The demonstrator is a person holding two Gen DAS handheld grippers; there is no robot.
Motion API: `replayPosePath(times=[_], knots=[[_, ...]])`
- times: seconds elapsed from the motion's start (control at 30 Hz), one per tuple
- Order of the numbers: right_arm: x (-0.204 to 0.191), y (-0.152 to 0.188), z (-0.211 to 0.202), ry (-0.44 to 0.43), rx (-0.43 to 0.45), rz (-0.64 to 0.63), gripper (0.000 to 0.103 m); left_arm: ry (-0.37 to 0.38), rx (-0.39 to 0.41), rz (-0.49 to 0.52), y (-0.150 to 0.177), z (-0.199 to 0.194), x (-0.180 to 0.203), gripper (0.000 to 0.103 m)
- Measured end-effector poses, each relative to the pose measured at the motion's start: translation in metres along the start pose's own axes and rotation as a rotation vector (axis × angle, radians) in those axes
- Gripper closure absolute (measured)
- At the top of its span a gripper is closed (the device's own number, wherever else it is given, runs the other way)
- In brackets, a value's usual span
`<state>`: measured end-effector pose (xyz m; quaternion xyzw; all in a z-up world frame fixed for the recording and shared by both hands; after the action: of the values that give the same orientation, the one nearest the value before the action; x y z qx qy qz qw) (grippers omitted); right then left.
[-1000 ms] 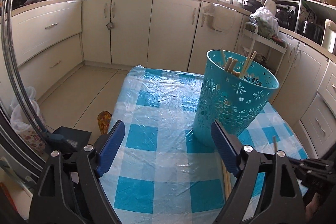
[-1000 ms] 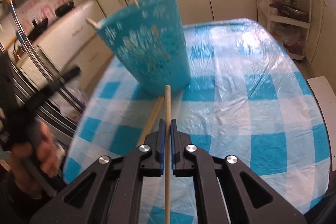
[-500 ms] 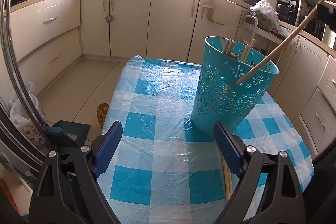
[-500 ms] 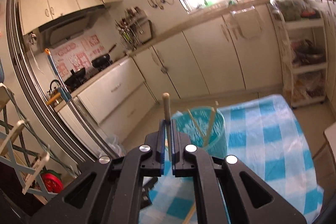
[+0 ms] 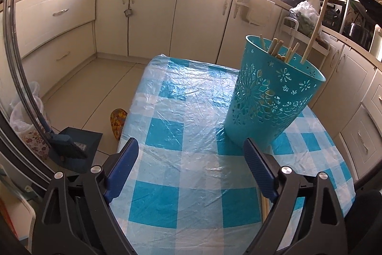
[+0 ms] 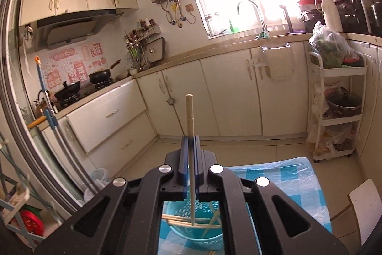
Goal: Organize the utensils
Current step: 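Carry the chopstick over the basket and open the right gripper, then move the right gripper back to the chopsticks while the left gripper approaches them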
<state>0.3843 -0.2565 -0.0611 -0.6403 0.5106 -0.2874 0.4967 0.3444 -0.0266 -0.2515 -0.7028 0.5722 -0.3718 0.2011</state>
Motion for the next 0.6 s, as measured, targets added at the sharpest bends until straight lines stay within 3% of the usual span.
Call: replayPosePath(times=[0.27,0.43,0.47,0.53,0.6], knots=[[0.01,0.047,0.043,0.036,-0.146,0.005,0.098,-0.003,-0.014,0.002,0.005,0.002,-0.002,0.017],[0.011,0.064,0.05,0.032,-0.199,0.022,0.096,-0.006,-0.027,0.002,0.008,0.004,-0.002,0.017],[0.011,0.065,0.047,0.035,-0.197,0.026,0.094,-0.006,-0.029,0.002,0.009,0.004,-0.002,0.017],[0.012,0.067,0.033,0.042,-0.17,0.03,0.077,-0.006,-0.031,0.002,0.01,0.004,-0.002,0.016],[0.007,0.072,0.018,0.046,-0.151,0.031,0.071,-0.008,-0.034,0.0,0.01,0.005,-0.003,0.016]])
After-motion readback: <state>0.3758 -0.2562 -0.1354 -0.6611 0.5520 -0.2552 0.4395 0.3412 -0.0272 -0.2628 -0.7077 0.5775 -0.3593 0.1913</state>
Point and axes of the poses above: each gripper's, at about its wrist camera, not at the fingertips, and z roughly the way its jaws point, x to its right, y to its underside, the point moved 4 cm from there along z, roughly the way its jaws point, and after that the axes turned 11 degrees about -z, right-handed, at the moved point
